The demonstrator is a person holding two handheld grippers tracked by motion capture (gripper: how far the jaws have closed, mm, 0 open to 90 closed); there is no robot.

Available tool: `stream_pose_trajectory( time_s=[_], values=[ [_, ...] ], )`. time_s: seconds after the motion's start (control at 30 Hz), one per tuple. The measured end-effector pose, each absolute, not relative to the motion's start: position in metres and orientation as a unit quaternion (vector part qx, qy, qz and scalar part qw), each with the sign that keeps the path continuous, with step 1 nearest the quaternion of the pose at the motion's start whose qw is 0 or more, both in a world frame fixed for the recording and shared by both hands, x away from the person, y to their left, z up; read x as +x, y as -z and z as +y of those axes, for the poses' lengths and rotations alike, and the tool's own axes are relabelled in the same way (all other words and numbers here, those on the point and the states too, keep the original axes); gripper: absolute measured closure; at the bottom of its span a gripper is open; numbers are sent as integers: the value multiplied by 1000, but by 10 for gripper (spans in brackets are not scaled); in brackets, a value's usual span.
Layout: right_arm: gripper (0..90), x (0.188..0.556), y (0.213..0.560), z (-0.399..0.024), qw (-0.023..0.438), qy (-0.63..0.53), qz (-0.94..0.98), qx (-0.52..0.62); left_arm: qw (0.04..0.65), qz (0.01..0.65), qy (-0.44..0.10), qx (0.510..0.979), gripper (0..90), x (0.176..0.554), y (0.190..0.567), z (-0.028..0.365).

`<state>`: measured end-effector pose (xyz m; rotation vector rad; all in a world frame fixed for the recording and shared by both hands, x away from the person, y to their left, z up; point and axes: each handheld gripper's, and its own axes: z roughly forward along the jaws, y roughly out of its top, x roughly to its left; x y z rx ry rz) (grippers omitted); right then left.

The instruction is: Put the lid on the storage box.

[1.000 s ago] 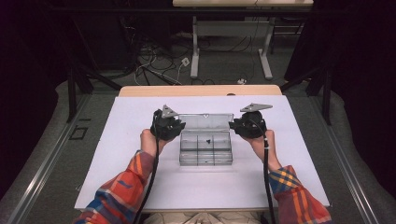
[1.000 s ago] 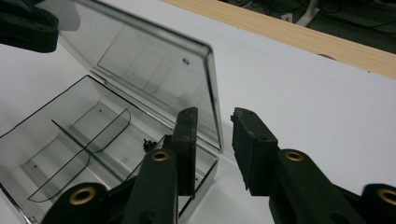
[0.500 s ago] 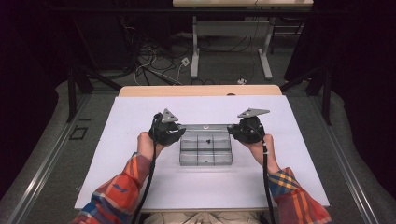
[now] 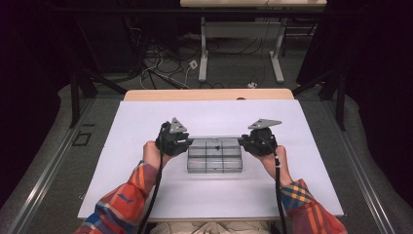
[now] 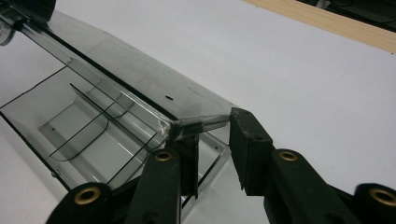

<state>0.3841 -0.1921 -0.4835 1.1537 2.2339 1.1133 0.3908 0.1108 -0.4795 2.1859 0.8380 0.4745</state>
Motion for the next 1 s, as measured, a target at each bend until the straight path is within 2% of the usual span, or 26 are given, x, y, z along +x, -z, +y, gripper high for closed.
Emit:
stream_pose_trajectory(
  time_s=[0.33, 0.6, 1.0],
  values=[
    [725, 371, 485, -194, 194, -397, 800, 407, 357, 324, -174, 859, 583, 377, 478, 110],
    [726, 362, 489, -195, 194, -394, 802, 404, 340, 317, -172, 869, 574, 376, 484, 109],
    [727, 360, 492, -196, 190, -394, 804, 404, 319, 311, -143, 884, 391, 379, 493, 109]
  ],
)
